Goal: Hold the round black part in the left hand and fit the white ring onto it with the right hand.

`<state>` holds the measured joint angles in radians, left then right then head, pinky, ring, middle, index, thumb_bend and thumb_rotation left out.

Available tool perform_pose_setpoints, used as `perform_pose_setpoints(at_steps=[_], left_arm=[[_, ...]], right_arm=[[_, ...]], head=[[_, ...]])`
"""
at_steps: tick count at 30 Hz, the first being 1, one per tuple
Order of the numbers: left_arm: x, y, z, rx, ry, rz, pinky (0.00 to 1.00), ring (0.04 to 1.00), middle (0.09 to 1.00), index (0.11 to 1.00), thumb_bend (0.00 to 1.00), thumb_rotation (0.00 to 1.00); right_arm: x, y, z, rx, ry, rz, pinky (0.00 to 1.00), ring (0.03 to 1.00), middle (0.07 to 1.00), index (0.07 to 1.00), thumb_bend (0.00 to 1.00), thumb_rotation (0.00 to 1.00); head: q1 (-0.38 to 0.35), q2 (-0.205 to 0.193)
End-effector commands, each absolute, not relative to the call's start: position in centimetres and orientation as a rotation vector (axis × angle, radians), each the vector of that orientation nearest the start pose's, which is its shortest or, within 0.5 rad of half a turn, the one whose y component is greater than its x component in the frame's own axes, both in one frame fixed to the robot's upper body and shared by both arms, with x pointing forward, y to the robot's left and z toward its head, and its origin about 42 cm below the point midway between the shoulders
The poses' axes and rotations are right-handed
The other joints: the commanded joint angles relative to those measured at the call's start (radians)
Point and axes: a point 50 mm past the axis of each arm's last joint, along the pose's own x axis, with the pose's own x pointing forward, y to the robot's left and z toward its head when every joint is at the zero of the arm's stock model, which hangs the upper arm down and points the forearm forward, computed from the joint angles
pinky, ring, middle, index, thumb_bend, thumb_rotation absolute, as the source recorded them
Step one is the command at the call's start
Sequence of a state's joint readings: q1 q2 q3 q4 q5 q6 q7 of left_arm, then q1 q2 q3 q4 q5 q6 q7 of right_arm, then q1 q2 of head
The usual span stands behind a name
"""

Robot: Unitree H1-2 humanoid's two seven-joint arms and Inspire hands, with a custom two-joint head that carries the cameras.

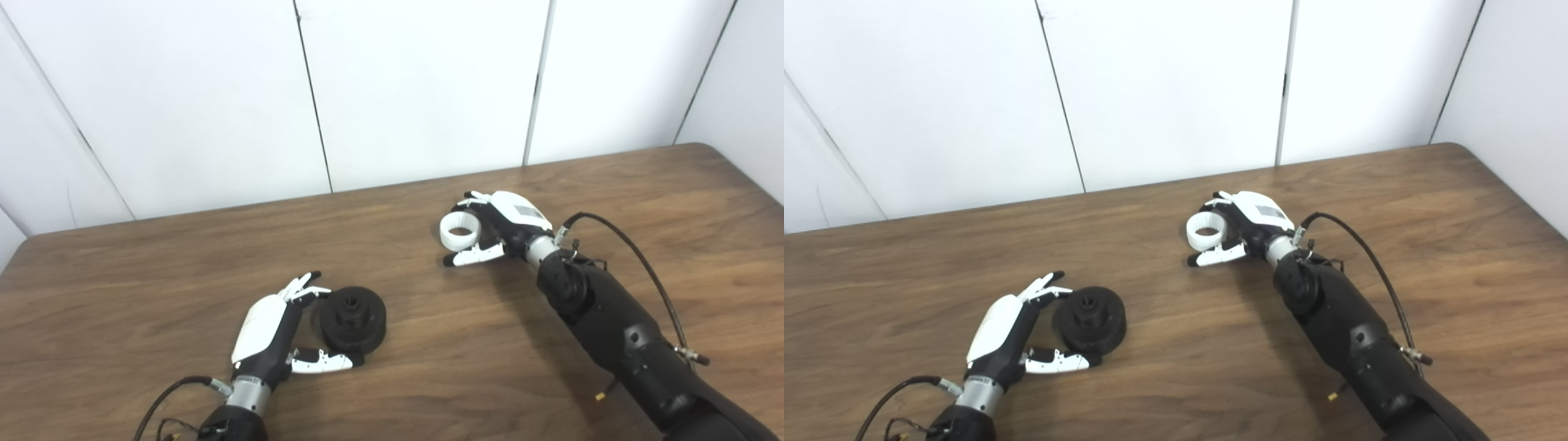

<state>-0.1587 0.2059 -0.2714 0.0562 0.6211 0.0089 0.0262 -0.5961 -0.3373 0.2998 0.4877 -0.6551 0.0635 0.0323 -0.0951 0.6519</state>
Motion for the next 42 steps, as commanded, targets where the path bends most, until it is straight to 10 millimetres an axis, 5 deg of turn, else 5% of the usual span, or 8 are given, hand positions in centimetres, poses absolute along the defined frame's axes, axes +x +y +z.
perform_pose_setpoints(at_steps=[1,14,28,32,42], left_arm=[[32.6,20.2,12.2,0.862,-0.172,-0.241,0.91,0.953,0.939,0.581,0.83,0.34],[32.5,20.1,12.2,0.866,-0.170,-0.248,0.92,0.957,0.943,0.583,0.83,0.35],[32.5,20.1,12.2,0.863,-0.167,-0.245,0.92,0.956,0.943,0.581,0.83,0.35],[32.5,20.2,12.3,0.859,-0.165,-0.244,0.93,0.958,0.945,0.582,0.83,0.34],[32.5,20.1,12.3,0.859,-0.167,-0.243,0.92,0.957,0.943,0.582,0.83,0.34]], right_arm=[[47.5,-24.7,20.1,-1.156,-0.148,0.144,0.90,0.952,0.949,0.811,0.85,0.51],[47.3,-24.9,20.0,-1.130,-0.147,0.138,0.90,0.948,0.945,0.785,0.85,0.48],[47.2,-24.5,19.2,-1.087,-0.231,0.083,0.84,0.889,0.889,0.606,0.73,0.28],[47.1,-24.5,19.1,-1.075,-0.251,0.073,0.83,0.873,0.871,0.501,0.53,0.16],[46.9,-24.6,18.5,-1.029,-0.325,0.024,0.82,0.836,0.806,0.483,0.52,0.14]], head=[[-0.001,0.000],[0.000,0.004],[0.002,0.006],[0.001,0.009],[0.006,0.012]])
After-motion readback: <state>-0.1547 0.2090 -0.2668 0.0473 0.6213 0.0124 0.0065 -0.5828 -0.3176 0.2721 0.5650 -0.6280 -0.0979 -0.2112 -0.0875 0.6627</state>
